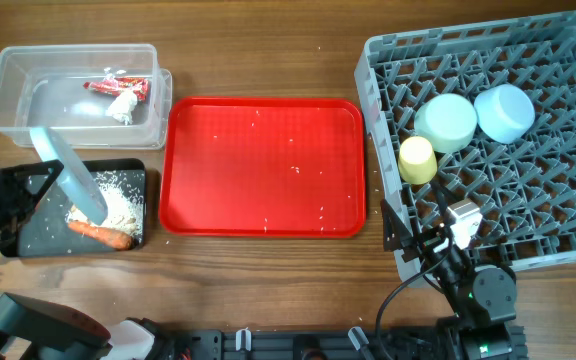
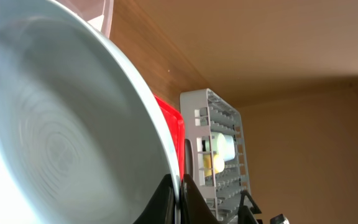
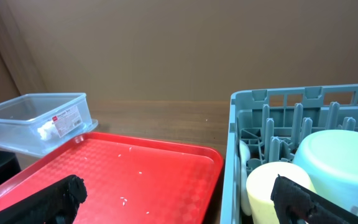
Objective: Sort waste into correct bins and load items into the dishwasher rack
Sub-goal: 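Tip the plate over the black tray to dump the rice, then carry the empty plate and stand it in the dish rack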
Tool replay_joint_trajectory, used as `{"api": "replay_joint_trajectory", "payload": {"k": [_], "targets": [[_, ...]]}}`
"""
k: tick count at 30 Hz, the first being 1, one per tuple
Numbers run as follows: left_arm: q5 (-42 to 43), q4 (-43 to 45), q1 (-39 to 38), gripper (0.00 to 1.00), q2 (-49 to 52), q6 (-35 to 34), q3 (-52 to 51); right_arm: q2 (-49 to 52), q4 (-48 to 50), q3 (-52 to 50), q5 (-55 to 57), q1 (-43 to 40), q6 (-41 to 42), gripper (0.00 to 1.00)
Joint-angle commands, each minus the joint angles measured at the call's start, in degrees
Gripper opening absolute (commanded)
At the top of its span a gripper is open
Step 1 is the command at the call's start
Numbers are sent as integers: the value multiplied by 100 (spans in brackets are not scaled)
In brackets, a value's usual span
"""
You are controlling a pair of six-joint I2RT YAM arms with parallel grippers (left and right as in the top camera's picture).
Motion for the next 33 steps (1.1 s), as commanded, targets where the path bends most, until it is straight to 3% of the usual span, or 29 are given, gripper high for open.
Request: {"api": "replay_joint_trajectory", "payload": {"k": [1, 5, 9, 12, 14, 16, 20, 25, 29, 33], "targets": [[151, 74, -103, 4, -87, 262, -203, -57, 17, -4, 70, -7, 66, 100], [243, -22, -546, 4, -168, 205, -208, -57, 17, -4, 70, -7, 66, 100], [247, 122, -1923, 4, -396, 42, -208, -57, 17, -4, 70, -7, 66, 100], [245, 933, -3126, 4, -407, -791, -208, -57, 17, -4, 70, -7, 66, 100], [240, 2092, -4028, 4, -400, -1878, -208, -57, 17, -4, 70, -7, 66, 100], [114, 4164, -5075, 4, -345, -3735, -208, -57, 17, -4, 70, -7, 66, 100], [-1250, 7820, -6708, 4, 26, -6926, -208, -57, 17, -4, 70, -7, 68, 100], [-2839, 11840, -8402, 4, 1108, -9650, -208, -57, 17, -4, 70, -7, 66, 100], [-3775, 13119, -9099, 4, 1867, -10887, -208, -57, 17, -4, 70, -7, 66, 100], [-4439, 13263, -9396, 4, 2350, -11645, -208, -57, 17, -4, 70, -7, 66, 100]]}}
